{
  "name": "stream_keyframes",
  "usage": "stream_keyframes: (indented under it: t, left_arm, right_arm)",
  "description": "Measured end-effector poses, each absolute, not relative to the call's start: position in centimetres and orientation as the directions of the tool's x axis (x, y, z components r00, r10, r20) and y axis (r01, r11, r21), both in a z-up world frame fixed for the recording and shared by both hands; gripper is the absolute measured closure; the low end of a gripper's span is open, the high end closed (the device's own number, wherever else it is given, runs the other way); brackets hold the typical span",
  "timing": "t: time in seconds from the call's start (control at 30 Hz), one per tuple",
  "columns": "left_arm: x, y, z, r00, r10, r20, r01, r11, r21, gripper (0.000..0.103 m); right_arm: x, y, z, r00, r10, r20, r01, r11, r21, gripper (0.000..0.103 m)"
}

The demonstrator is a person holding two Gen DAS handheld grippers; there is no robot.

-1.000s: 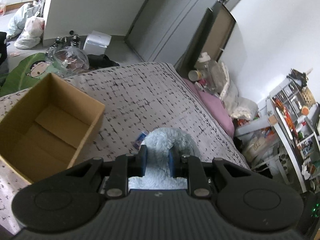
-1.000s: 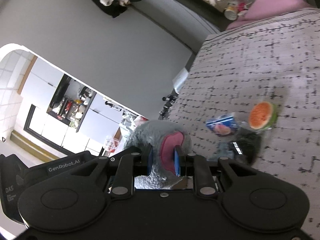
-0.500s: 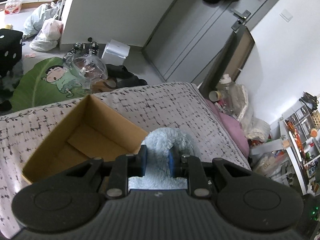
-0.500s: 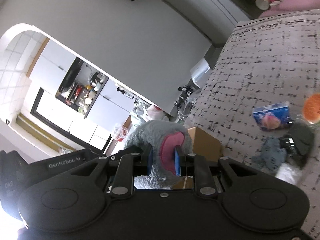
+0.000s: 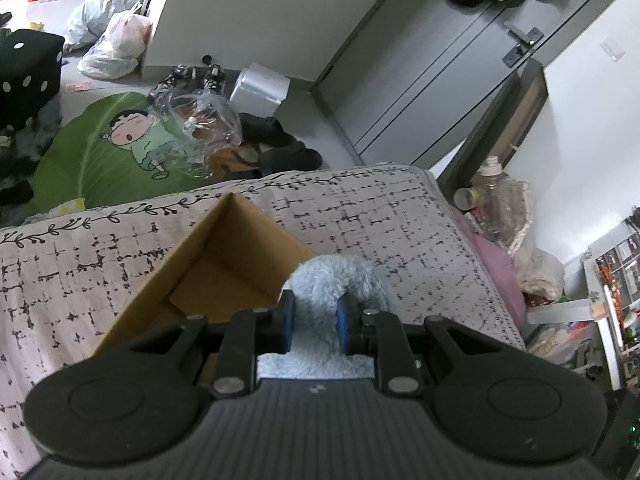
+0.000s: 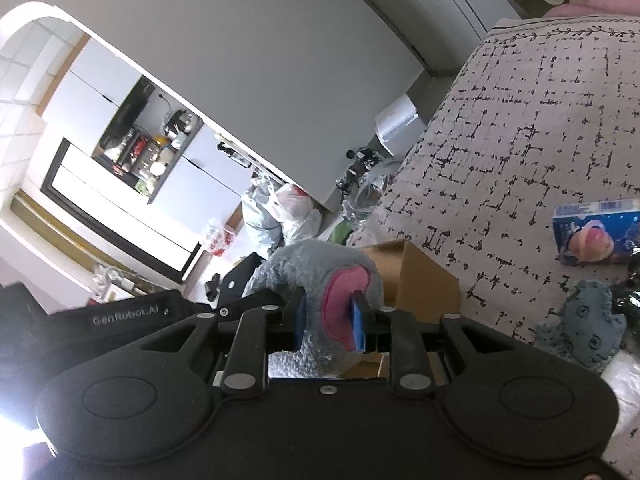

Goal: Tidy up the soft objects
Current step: 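Lift the grey-blue plush with the right gripper and carry it over the box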

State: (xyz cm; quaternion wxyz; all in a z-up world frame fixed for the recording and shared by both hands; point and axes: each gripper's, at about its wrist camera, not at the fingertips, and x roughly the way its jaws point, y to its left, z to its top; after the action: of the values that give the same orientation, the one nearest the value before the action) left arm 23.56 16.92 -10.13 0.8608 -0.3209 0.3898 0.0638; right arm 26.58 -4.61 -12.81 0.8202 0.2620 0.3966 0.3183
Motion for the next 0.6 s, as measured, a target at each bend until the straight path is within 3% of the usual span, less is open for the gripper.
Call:
stream_keyframes:
  t: [0.6]
  left_arm:
    - [25.7,19.9,-14.0,0.655,-0.050,-0.754,-0.462,0.764,-0.452,0.082]
  right_arm:
    - [27.4,-3.5,-14.5,0.460,0.715,-0.526,-0.296,0.682,0.669,0.077]
